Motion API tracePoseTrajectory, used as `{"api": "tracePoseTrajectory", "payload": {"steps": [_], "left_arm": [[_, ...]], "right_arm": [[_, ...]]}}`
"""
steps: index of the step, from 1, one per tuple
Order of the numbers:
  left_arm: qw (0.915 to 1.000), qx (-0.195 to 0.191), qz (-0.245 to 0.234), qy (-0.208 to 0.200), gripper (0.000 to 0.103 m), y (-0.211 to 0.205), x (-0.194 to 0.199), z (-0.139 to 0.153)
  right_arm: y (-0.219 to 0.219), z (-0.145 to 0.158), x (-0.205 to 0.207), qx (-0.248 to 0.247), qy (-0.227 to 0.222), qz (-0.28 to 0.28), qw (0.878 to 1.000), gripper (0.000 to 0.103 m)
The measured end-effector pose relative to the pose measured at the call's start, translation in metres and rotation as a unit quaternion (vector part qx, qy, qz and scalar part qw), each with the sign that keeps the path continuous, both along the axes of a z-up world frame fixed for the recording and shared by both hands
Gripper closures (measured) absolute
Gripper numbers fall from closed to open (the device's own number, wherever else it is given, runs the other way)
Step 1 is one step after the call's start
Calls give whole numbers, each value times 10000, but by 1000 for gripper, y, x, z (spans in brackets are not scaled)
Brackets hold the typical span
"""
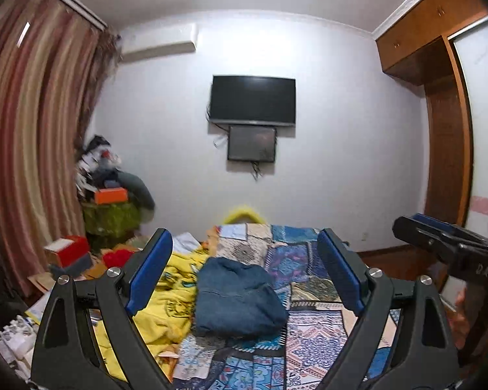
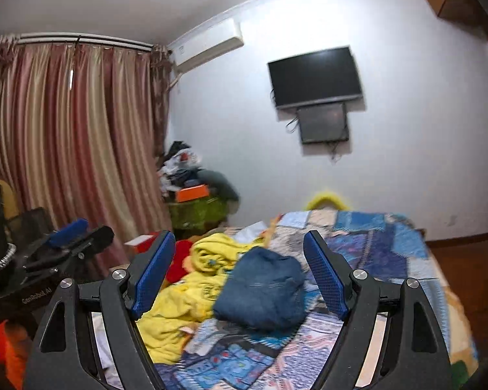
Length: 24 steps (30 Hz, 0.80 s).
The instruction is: Fold large clothes
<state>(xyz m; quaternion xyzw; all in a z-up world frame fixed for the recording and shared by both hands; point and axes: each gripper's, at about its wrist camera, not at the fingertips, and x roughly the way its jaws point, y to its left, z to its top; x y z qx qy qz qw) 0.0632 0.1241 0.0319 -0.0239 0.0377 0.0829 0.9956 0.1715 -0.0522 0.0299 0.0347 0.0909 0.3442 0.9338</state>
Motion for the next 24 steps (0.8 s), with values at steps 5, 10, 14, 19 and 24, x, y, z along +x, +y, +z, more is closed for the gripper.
{"api": "tracePoseTrajectory", "payload": {"steps": [5,10,14,19,24], "left_arm": [[9998,17,174,-30,10,-10,-14,-8],[9999,33,142,58,1,-13,-14,-16],[9998,-12,122,140,1,-14,-13,-19],[9996,21,205,212,1,-15,-10,-25],[9994,58,225,249,0,-19,-8,-29]], "right_arm": [[-3,-5,-12,-82,16,-169,9998,18],[-8,-9,-11,-71,26,-327,9994,0],[-7,-10,-11,-114,23,-380,9992,0],[-10,-12,-10,-112,38,-435,9990,0],[-12,-15,-12,-108,66,-482,9988,0]]}}
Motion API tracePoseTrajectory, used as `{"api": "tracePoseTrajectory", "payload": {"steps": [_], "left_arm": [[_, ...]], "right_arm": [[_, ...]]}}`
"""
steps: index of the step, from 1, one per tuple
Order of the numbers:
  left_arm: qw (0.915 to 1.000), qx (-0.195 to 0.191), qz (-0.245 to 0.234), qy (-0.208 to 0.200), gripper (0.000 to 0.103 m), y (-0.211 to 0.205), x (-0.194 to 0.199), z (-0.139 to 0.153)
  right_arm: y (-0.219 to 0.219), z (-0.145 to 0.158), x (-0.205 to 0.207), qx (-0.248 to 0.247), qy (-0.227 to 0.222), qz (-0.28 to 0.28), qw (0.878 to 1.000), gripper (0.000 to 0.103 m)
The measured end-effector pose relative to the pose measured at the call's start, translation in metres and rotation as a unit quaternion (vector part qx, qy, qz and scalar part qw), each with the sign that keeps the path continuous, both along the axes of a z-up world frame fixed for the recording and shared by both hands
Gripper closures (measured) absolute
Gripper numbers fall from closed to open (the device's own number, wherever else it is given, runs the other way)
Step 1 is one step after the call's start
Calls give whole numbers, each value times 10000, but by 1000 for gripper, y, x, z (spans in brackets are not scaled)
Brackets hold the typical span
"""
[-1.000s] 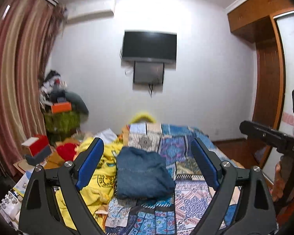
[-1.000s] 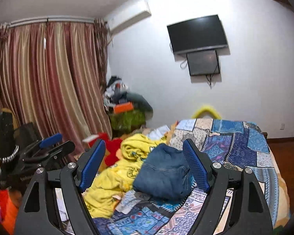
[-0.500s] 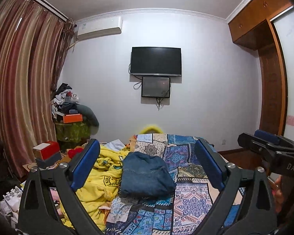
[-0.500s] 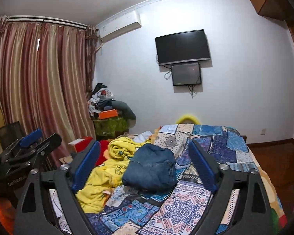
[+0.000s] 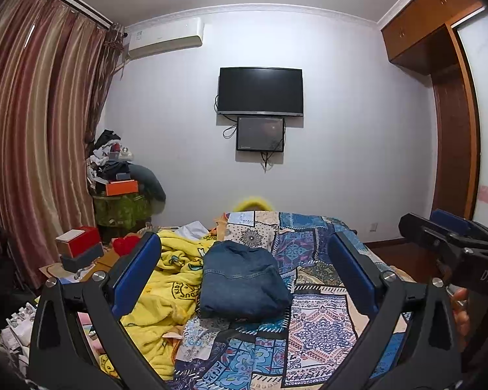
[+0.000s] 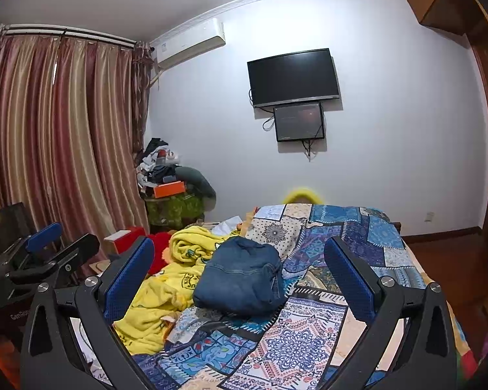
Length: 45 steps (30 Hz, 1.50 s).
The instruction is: Fold large clothes
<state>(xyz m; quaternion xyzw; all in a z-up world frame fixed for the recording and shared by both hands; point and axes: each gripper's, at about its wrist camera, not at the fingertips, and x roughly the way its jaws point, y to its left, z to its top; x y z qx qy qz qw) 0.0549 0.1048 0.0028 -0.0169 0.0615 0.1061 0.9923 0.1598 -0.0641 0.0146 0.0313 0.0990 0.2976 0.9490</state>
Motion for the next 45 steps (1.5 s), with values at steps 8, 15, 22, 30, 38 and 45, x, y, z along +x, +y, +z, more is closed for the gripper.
{"api": "tracePoseTrajectory", "payload": {"steps": [8,15,22,30,38,45], "left_arm": [[10000,56,-18,46,0,-4,4,-3],[10000,33,-28,40,0,-3,4,-3],[10000,-20,-18,36,0,1,7,-2],[9999,-81,-106,78,0,2,10,-1],[9997,-160,-190,68,0,1,11,2],[9994,-174,-263,123,0,0,12,2]], "right_arm": [[-2,4,-2,-26,-7,-43,10000,0],[-2,4,-4,-34,-12,-41,10000,0],[-5,7,-3,-36,-13,-54,10000,0],[-5,8,-2,-51,-3,-62,10000,0],[-6,9,-4,-70,-36,-77,9999,0],[-6,6,-4,-76,-24,-102,9999,0]]}}
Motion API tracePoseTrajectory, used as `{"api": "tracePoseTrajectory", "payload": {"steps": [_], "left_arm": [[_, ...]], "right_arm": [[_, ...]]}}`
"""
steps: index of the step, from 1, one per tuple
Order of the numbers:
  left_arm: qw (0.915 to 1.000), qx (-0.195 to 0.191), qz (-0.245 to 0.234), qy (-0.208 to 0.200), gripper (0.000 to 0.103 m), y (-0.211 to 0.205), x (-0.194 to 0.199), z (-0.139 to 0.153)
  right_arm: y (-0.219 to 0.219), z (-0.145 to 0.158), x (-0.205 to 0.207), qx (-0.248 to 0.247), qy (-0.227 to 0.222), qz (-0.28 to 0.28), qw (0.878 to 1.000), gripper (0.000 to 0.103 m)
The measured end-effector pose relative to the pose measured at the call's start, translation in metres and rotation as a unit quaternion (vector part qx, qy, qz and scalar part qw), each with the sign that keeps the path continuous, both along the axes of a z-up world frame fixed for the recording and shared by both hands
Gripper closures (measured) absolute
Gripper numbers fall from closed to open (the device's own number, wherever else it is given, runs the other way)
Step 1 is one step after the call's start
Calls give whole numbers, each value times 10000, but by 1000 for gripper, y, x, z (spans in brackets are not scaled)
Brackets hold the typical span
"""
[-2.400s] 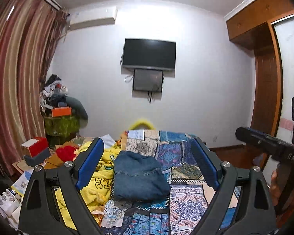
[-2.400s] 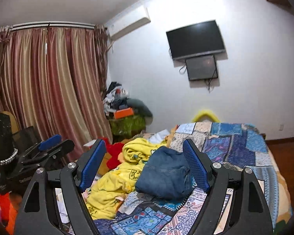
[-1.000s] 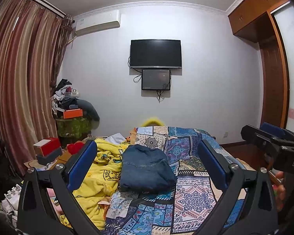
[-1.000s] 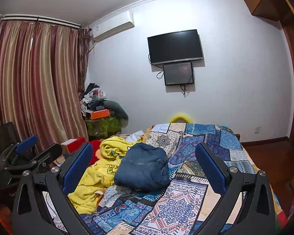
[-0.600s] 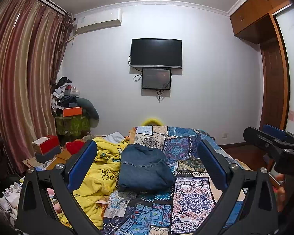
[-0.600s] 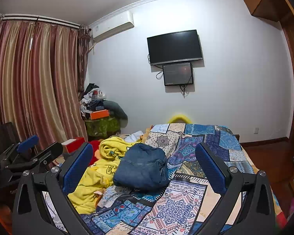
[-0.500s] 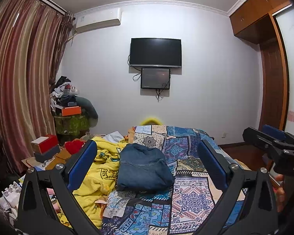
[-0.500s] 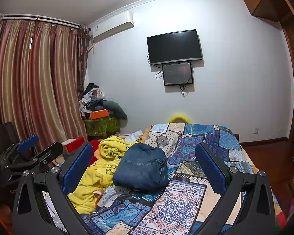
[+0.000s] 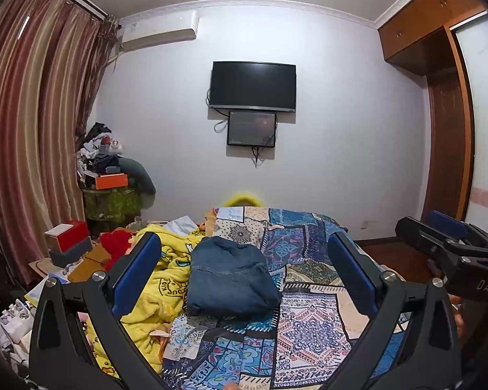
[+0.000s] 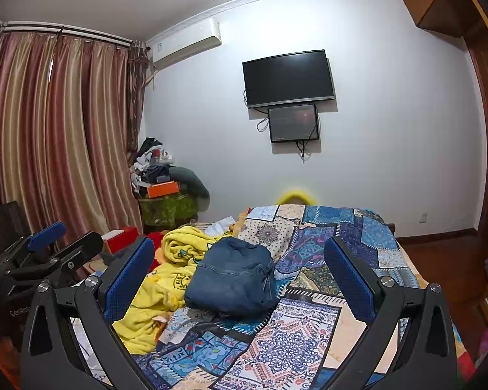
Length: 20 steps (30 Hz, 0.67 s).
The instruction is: Fold large clothes
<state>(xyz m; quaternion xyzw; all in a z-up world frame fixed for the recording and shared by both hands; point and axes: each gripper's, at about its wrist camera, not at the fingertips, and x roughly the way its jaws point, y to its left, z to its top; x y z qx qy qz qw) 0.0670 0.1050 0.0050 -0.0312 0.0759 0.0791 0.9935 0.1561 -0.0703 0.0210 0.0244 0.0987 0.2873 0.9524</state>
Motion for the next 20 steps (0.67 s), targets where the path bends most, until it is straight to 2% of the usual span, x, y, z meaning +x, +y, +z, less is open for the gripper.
{"api": "tracePoseTrajectory", "payload": {"steps": [8,20], "left_arm": [[9998,-79,-141,63,0,-2,2,-1],[9999,-41,-84,76,0,-8,2,-3]], "right_arm": [[1,1,-1,-56,-34,-51,10000,0],[-1,0,4,-26,60,-69,10000,0]]}}
